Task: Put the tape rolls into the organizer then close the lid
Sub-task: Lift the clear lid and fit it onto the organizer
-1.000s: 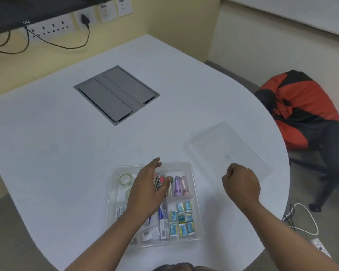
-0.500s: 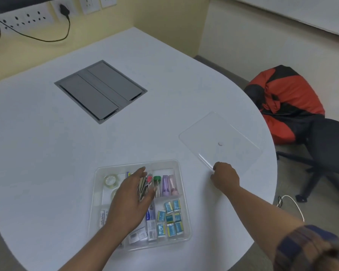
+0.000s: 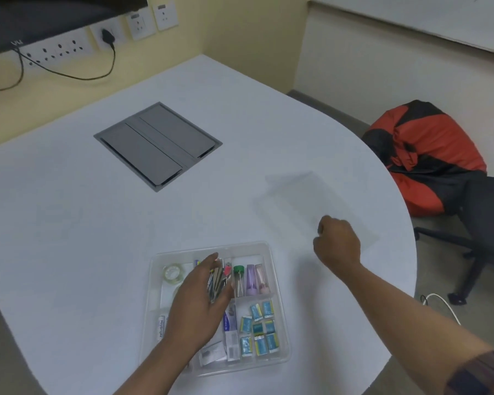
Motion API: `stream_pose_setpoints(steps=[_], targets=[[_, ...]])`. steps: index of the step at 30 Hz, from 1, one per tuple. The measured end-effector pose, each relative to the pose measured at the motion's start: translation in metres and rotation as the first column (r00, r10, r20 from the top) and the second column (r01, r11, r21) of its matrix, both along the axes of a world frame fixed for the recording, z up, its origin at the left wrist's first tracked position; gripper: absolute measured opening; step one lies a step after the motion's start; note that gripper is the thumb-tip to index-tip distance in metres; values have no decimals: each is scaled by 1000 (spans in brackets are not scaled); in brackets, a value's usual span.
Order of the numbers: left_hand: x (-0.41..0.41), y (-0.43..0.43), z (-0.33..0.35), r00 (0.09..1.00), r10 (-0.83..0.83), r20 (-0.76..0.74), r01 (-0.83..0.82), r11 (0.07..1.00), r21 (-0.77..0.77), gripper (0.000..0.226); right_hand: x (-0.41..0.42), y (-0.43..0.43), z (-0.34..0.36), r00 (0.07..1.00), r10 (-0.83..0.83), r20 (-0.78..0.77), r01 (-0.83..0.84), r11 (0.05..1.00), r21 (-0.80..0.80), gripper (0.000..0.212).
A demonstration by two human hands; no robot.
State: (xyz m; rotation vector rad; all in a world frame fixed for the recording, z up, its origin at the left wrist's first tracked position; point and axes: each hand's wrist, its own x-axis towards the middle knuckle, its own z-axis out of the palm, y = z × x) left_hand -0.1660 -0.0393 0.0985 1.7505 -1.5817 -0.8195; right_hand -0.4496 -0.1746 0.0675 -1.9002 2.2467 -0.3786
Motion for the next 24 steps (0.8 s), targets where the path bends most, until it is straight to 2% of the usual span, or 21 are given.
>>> stream_pose_setpoints(steps=[3,6,9,11,14,16,18,21,24], targets=[[8,-11,9,1000,16,-12,-16,999,-40,59,10,-15,50,996,26,84,-10,983,-183,20],[21,-27,23,996,65,-67,-71,992,-102,58,16,-19,103,976,153,153,-80,913,-400,17],[40,-44,41,980,153,-130,-173,971,-164,58,24,-13,153,884,310,350,-84,842,-533,23],[54,-54,52,955,234,-184,-266,949,-172,62,29,-6,181,781,398,481,-89,834,-545,25],[73,-61,64,921,280,-270,-319,941,-111,64,36,-2,205,568,458,684,-114,867,-485,30],[83,-59,64,907,248,-341,-281,958,-50,44,44,-3,203,464,415,783,-76,899,-431,34],[91,-53,59,867,234,-440,-257,966,7,21,52,-5,187,408,342,846,3,927,-376,34],[100,-38,42,765,355,-538,-357,928,105,18,62,-5,146,330,171,928,69,976,-205,34],[105,-17,16,673,498,-547,-460,861,218,21,76,15,90,276,-186,943,106,981,162,39]])
